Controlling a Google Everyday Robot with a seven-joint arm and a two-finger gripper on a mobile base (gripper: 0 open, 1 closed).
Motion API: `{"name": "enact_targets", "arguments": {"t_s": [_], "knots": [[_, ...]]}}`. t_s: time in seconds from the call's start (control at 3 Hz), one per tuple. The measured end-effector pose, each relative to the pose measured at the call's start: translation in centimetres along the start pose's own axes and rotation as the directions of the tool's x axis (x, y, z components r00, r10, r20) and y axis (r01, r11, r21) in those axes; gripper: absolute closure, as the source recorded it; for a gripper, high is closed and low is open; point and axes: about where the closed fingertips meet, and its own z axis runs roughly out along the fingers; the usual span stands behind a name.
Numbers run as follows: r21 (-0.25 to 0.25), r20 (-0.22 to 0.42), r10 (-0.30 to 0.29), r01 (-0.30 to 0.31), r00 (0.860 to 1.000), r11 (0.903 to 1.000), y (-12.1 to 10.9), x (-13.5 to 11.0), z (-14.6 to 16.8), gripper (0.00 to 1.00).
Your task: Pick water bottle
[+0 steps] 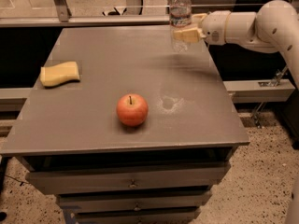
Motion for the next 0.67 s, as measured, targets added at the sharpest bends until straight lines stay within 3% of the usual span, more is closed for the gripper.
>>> {"name": "enact_targets", "arguments": {"t_s": [0.33,0.67], "knots": [[0.034,0.049,-0.073,0.072,0.996,0.9968,0.09,-5.20,-1.48,1.00],[0.035,0.052,-0.080,0.078,0.995,0.9963,0.19,-5.67,-1.54,1.00]]}}
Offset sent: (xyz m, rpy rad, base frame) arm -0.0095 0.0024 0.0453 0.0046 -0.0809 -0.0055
